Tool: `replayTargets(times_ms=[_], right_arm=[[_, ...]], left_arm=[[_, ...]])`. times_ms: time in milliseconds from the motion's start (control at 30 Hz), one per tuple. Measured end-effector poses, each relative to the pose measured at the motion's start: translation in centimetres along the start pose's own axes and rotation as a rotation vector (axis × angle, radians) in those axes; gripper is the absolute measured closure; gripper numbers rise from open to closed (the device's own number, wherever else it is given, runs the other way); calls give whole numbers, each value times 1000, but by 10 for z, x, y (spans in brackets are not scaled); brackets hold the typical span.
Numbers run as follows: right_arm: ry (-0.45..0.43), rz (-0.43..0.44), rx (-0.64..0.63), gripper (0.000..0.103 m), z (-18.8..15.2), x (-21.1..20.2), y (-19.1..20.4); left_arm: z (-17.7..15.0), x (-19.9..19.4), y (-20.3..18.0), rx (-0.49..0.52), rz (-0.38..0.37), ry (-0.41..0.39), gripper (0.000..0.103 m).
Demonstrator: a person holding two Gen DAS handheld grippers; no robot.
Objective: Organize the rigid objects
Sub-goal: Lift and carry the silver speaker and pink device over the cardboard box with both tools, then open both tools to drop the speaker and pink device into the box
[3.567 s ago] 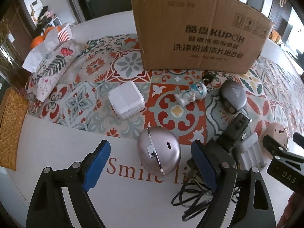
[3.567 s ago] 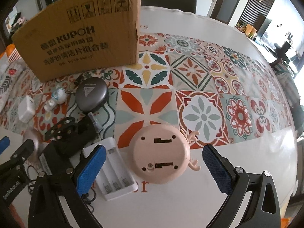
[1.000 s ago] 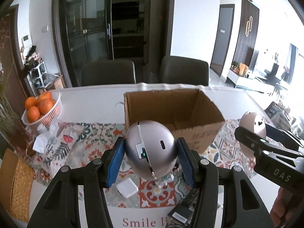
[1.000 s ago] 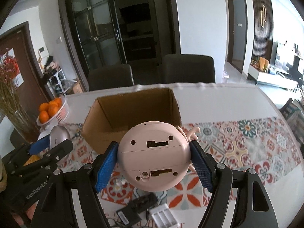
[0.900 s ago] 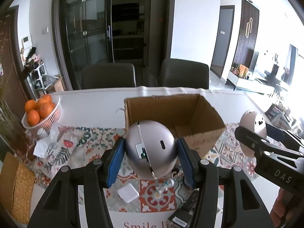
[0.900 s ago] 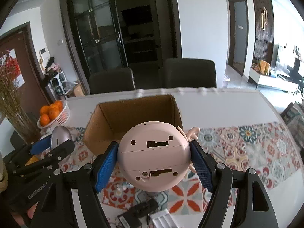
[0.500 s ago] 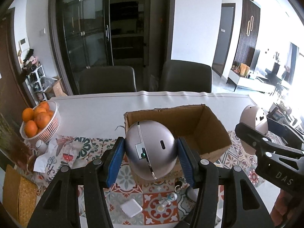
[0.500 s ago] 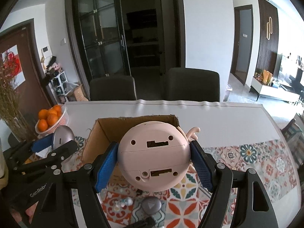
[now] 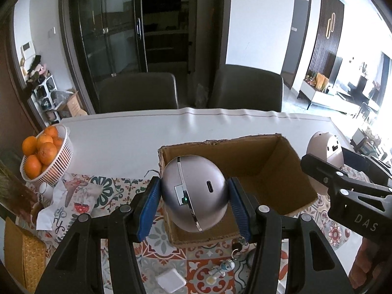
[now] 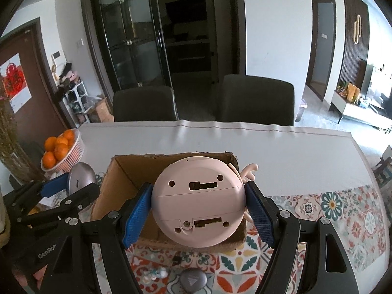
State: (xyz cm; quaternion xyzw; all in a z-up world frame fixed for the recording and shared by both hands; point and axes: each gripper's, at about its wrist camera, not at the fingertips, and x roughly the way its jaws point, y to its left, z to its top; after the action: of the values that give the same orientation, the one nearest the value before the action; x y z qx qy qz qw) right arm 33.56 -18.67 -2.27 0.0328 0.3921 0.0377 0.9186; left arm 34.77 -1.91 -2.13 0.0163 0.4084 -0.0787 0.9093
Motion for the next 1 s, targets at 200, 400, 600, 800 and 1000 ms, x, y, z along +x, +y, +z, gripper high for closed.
replayTargets(times_ms=[200, 400, 600, 800, 1000], right_arm=[[58, 27, 0, 28, 0, 23, 0], [114, 44, 19, 28, -3, 44, -3], [117, 38, 16, 25, -6, 46, -2], [96, 20, 21, 25, -11, 34, -1], [69, 11, 27, 25, -16, 18, -2]], left_arm=[[2, 20, 4, -11, -3, 51, 48], [-1, 35, 4, -11, -6, 95, 48], [-3, 35, 2, -5, 4, 87, 45], [-7, 24, 1, 2, 20, 63, 41], [-12, 3, 0, 8, 33, 23, 39]])
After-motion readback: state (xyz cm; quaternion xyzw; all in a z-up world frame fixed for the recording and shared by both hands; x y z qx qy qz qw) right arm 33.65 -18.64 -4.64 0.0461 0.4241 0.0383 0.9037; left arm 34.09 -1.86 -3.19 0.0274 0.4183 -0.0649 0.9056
